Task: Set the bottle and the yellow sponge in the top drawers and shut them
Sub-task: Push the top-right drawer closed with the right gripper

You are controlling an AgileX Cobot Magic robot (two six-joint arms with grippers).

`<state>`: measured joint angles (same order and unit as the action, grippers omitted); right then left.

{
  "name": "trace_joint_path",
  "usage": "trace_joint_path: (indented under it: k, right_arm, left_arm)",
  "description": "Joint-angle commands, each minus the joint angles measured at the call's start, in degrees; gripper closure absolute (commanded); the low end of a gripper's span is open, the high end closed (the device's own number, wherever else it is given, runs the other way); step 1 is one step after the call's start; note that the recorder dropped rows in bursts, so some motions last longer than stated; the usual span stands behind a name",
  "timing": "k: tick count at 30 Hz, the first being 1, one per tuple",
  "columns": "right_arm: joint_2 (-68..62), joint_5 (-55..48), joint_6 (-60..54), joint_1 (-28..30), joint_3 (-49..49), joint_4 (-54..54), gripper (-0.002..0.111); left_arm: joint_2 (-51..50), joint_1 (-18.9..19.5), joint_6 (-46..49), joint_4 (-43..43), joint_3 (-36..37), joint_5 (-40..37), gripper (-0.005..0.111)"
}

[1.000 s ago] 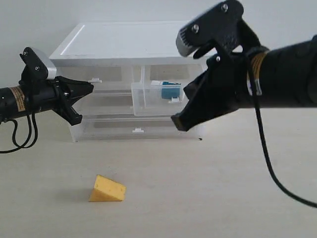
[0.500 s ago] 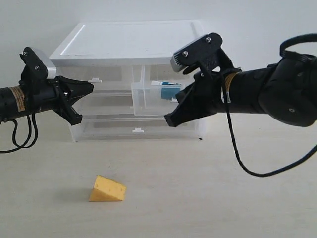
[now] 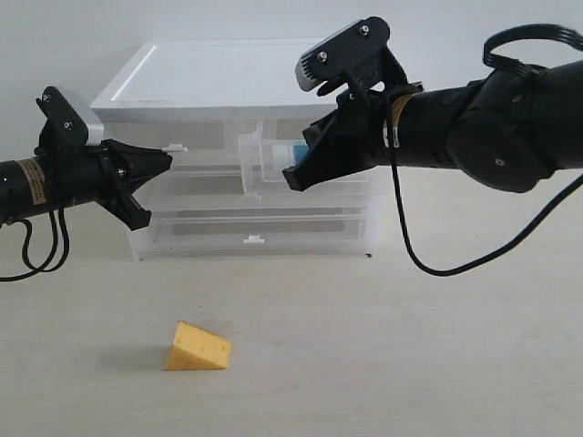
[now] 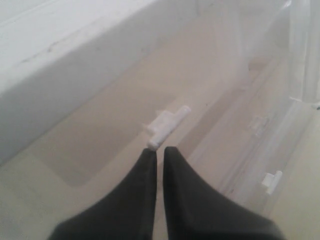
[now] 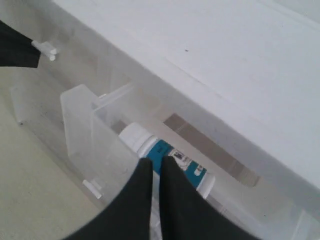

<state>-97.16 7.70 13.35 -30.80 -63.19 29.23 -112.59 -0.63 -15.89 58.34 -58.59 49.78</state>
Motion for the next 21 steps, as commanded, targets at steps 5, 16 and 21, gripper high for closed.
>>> trace_joint_path:
  k: [5,16,21]
  right_arm:
    - [1.4,-3.3,-0.5,0.5,-2.4,-0.2,0.108]
    - [8.5,-10.5,1.0,-4.0,4.1,-0.2,0.108]
    - [7.2,-6.4,1.3,-3.5,6.7,-0.2,0.108]
  left_arm:
    - [0.0,0.4,0.1,-3.2,-1.0,-0.1,0.103]
    - [0.0,0.4,0.1,-3.3,-1.0,-0.1,0.103]
    - [0.0,0.4,0.1,-3.3,-1.0,-0.1,0.103]
